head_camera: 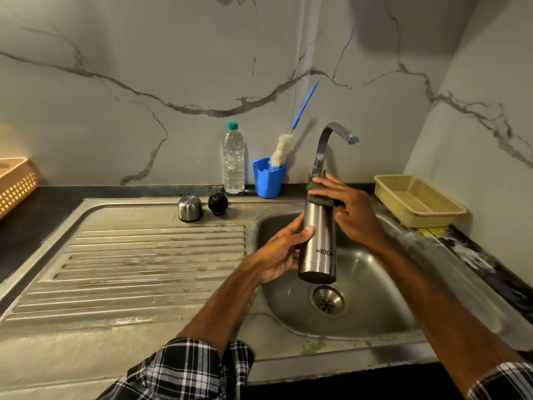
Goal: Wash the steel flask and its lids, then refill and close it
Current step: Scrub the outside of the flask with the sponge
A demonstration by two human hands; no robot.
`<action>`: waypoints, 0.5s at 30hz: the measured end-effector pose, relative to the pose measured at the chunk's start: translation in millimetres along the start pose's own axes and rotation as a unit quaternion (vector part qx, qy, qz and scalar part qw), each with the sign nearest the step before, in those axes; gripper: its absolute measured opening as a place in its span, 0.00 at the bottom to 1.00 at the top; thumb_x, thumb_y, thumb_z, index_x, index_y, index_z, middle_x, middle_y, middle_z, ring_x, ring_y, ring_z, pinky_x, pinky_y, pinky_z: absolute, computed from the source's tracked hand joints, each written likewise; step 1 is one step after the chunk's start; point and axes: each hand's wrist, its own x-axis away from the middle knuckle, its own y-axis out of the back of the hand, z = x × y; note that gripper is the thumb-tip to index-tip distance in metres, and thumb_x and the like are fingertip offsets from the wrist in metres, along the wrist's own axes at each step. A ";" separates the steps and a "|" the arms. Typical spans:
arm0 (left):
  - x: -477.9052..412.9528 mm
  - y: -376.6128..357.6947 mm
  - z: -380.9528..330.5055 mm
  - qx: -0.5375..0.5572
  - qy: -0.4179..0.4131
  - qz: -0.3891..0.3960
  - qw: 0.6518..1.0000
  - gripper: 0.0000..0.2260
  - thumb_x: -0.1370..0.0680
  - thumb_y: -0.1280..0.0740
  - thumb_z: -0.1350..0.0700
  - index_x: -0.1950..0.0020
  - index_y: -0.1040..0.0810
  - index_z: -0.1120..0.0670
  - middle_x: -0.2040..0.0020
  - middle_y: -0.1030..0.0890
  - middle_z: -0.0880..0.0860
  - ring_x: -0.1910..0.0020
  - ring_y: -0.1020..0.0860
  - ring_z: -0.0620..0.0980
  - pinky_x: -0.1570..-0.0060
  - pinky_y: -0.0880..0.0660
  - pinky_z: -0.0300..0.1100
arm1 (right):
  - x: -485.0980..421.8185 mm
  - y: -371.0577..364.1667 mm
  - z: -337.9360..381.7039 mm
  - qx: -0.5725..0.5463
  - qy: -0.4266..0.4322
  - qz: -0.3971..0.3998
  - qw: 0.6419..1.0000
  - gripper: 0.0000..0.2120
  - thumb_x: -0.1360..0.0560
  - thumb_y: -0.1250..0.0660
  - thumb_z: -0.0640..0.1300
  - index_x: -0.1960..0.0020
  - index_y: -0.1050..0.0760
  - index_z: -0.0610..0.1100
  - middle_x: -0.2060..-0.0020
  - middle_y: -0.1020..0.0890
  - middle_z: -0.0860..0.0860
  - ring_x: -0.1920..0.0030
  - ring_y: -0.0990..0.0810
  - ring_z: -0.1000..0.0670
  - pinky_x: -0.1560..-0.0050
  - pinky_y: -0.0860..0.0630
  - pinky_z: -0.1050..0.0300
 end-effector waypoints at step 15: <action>6.5 7.9 -12.9 0.122 -0.044 -0.045 0.991 0.32 0.23 0.27 0.49 0.24 0.32 0.61 0.29 0.25 0.66 0.35 0.21 0.60 0.36 0.22 0.55 | 33.2 -20.9 16.8 -0.125 -0.081 -0.073 0.986 0.34 0.25 0.37 0.26 0.24 0.33 0.52 0.26 0.29 0.50 0.27 0.31 0.51 0.27 0.32 0.49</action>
